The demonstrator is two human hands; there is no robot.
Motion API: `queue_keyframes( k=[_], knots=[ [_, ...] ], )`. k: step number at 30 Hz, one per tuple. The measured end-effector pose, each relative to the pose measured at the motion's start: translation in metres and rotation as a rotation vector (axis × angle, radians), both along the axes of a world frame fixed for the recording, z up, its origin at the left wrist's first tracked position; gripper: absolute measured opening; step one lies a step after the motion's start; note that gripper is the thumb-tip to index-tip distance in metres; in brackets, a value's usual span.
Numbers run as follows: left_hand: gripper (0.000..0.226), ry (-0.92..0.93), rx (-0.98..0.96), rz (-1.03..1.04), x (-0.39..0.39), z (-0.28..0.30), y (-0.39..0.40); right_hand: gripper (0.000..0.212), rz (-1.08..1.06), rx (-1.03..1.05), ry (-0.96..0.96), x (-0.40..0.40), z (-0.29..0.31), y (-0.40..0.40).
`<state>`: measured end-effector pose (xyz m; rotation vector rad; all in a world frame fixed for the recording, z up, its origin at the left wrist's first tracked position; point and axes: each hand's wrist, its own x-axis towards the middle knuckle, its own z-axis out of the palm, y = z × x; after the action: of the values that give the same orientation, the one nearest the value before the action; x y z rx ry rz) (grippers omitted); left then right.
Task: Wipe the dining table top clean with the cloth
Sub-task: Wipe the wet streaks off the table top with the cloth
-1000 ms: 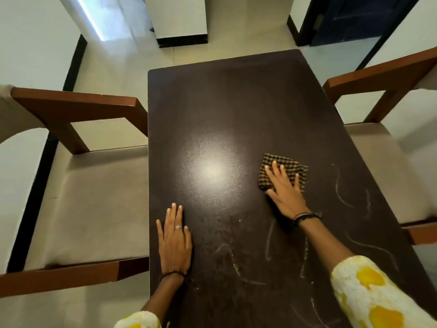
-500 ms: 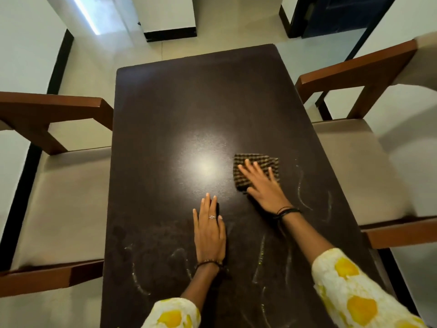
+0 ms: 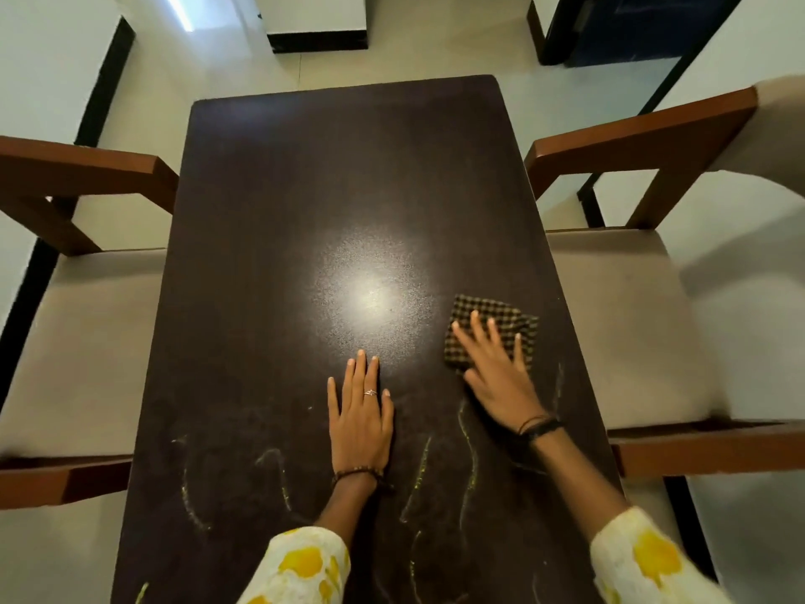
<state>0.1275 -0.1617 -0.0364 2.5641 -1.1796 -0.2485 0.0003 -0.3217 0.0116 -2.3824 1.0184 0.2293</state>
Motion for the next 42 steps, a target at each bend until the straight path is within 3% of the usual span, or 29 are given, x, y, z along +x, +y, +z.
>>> queue_keyframes(
  k=[4,8,14,24,27,31,37,42],
  knots=[
    [0.052,0.001,0.005,0.000,0.000,-0.001,-0.001,0.059,0.121,-0.076,-0.004,-0.001,-0.008,0.023],
    [0.052,-0.004,-0.012,0.005,-0.001,-0.001,-0.002,0.069,0.170,-0.121,-0.022,-0.004,-0.014,-0.007],
    [0.047,0.059,-0.117,-0.090,-0.002,0.001,-0.002,0.062,-0.001,-0.150,-0.021,-0.002,-0.016,-0.068],
    [0.048,0.175,-0.210,-0.060,-0.043,0.008,-0.041,0.072,0.131,-0.335,0.034,-0.022,-0.020,0.005],
    [0.045,0.132,-0.168,-0.021,-0.054,0.005,-0.051,0.059,0.158,-0.367,0.070,-0.006,-0.016,-0.018],
    [0.046,0.080,-0.139,-0.029,-0.055,0.003,-0.051,0.062,0.140,-0.370,0.114,0.021,-0.019,-0.063],
    [0.047,0.080,-0.136,-0.011,-0.057,0.002,-0.052,0.067,-0.188,-0.347,0.068,0.008,-0.023,-0.102],
    [0.046,0.075,-0.129,-0.007,-0.058,0.002,-0.052,0.071,-0.344,-0.300,0.042,-0.029,-0.023,-0.068]
  ],
)
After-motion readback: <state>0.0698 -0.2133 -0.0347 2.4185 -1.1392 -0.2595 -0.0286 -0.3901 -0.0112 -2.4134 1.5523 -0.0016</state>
